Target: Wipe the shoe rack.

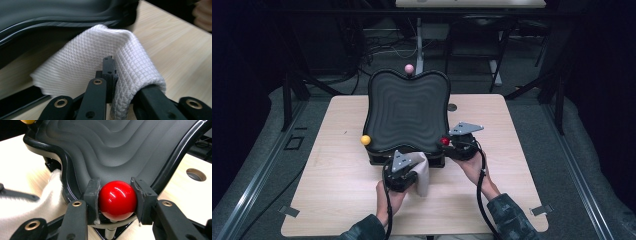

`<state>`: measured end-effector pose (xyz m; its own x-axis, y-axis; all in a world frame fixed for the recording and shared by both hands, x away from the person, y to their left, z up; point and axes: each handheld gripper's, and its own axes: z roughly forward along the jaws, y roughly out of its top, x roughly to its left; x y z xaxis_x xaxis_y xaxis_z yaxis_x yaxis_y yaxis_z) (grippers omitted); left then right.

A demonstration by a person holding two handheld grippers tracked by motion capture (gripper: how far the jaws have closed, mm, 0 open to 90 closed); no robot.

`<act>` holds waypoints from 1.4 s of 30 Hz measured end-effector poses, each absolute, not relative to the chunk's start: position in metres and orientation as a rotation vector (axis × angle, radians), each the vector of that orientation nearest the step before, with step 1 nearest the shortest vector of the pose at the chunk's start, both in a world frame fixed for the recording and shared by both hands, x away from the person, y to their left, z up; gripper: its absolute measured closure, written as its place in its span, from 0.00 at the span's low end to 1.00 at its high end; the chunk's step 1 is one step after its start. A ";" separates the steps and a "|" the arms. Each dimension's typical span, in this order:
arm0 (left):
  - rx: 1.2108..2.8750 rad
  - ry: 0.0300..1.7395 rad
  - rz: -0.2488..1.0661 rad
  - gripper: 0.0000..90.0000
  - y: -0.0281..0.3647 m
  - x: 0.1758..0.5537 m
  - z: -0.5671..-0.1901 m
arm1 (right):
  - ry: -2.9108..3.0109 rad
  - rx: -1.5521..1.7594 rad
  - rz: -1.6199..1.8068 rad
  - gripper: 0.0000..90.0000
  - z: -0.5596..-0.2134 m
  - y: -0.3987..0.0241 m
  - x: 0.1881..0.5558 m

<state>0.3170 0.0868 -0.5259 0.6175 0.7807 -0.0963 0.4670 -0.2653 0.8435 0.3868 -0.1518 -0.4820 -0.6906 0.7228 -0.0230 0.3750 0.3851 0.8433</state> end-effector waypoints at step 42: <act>1.884 1.382 0.634 0.95 0.178 0.388 -0.531 | 2.227 0.970 1.164 0.67 -0.481 -0.197 0.397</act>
